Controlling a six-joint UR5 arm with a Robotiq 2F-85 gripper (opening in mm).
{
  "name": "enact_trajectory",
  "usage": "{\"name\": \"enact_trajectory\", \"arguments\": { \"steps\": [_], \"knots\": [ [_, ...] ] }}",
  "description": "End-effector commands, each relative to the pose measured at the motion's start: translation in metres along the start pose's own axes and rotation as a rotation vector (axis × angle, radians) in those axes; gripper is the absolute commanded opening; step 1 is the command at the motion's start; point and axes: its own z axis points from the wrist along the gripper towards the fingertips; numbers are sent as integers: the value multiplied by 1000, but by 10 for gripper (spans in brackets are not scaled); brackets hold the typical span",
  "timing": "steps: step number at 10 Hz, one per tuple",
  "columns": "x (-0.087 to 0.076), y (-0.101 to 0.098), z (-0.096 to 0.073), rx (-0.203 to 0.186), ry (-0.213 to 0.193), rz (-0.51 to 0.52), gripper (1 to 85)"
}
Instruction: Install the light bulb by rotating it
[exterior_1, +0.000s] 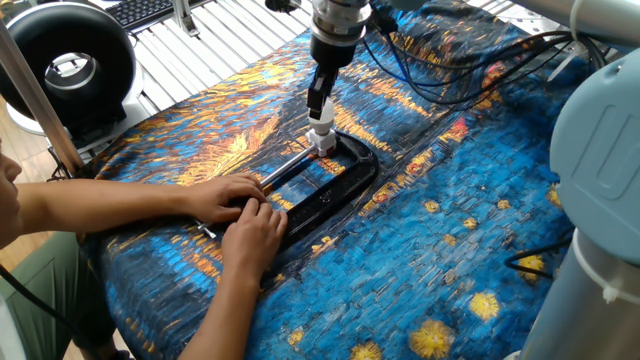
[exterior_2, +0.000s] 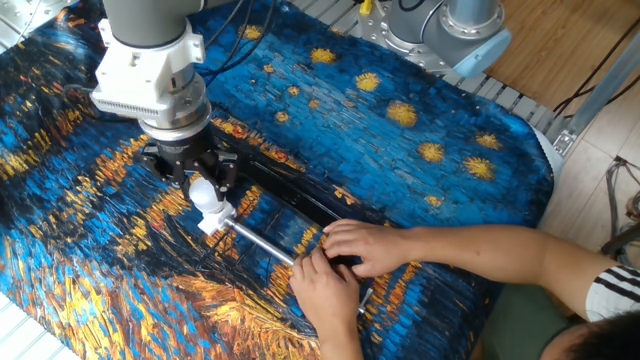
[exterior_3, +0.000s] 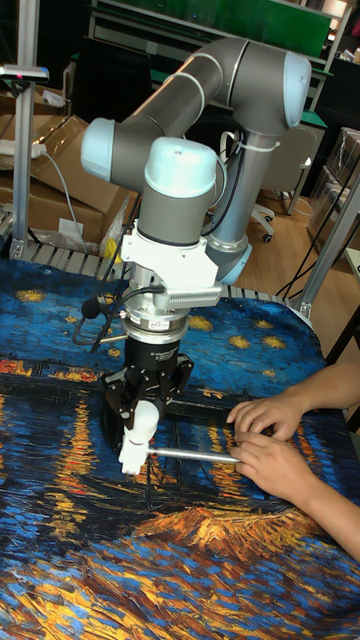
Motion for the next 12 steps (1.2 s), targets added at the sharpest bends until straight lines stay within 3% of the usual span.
{"name": "enact_trajectory", "arguments": {
  "steps": [1, 2, 3, 4, 5, 7, 12],
  "knots": [
    [11, 9, -3, -32, 67, 28, 423],
    [20, 12, -11, -53, 108, 26, 490],
    [20, 9, -16, -55, 115, 56, 510],
    [2, 3, -13, -28, 64, 110, 510],
    [-5, 4, -11, -23, 44, 131, 520],
    [-8, 4, -8, -10, 34, 149, 540],
    [0, 20, -25, -74, 53, 177, 553]
  ]
}}
